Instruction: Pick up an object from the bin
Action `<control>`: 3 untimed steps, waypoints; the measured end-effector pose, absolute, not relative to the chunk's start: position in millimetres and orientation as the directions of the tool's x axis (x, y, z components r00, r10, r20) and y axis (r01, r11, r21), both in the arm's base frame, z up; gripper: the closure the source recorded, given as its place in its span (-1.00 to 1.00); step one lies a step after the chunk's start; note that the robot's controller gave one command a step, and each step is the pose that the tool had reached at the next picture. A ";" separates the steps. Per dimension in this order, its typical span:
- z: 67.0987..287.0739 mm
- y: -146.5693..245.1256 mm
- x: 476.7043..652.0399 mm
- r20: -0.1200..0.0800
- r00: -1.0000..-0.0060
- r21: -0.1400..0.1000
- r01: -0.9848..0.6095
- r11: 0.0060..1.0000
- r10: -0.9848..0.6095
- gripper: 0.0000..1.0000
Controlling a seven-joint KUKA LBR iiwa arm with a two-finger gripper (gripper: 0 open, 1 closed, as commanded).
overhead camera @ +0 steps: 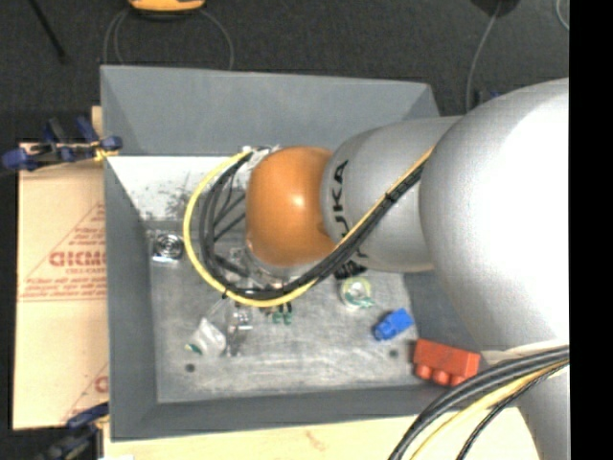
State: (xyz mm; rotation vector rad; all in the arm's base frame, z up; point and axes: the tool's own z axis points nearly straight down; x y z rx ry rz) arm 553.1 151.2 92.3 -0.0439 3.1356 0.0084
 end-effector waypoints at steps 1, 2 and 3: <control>84.2 124.3 583.6 0.000 -0.994 0.021 -0.108 0.994 -0.108 -1.00; 84.3 117.0 614.3 0.006 -0.996 0.014 -0.088 0.996 -0.088 -1.00; 86.4 120.6 612.6 -0.022 -0.985 0.010 -0.173 0.985 -0.173 -1.00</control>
Offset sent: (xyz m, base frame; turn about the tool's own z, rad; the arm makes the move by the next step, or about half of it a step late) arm 0.0261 -0.0385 -0.0223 -0.0807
